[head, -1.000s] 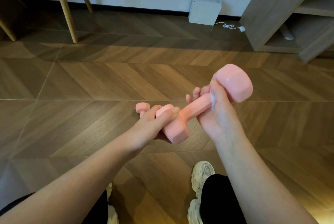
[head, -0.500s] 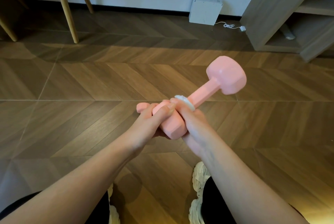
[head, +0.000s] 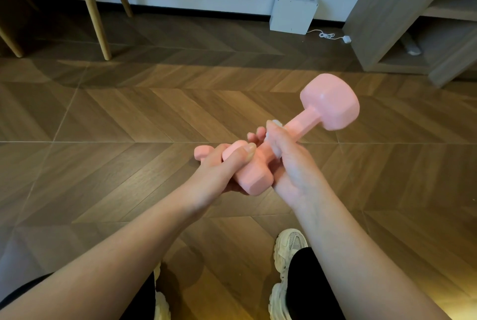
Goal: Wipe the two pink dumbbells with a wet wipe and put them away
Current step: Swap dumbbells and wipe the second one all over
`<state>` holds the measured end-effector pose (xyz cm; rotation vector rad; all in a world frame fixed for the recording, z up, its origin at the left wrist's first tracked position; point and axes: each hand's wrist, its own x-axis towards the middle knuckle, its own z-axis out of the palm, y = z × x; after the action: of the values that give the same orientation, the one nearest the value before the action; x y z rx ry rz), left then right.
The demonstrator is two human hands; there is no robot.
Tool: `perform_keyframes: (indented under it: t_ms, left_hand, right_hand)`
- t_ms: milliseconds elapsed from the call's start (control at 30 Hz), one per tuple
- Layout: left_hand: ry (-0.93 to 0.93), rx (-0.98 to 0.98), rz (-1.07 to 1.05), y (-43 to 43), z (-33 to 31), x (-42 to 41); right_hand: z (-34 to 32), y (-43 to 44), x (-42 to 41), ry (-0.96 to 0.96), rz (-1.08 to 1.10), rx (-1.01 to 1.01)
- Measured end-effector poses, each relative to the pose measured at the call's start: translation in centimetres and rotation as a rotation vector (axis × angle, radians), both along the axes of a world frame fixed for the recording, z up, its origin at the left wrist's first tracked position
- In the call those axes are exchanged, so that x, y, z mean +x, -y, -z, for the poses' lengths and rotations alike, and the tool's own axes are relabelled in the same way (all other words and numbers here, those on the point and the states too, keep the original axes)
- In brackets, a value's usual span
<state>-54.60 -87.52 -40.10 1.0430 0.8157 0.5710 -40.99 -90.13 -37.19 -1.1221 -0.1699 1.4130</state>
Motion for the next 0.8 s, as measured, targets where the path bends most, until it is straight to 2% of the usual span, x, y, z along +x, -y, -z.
perform_keyframes:
  t_ms: [300,500,600,800]
  left_hand:
    - [-0.239,0.081,0.011,0.1,0.8,0.0]
    - [-0.318,0.124,-0.023,1.0,1.6,-0.1]
    - [-0.270,0.141,-0.041,0.9,1.4,0.0]
    - [-0.363,0.441,-0.014,0.8,0.7,-0.3]
  right_hand:
    - [-1.2,-0.7,2.4,-0.102,0.257,0.034]
    - [-0.9,-0.2,2.0,-0.213,0.239,0.106]
    - [-1.0,-0.2,1.8,-0.228,0.206,0.104]
    - [-0.3,-0.4,1.7,-0.115,0.305,-0.019]
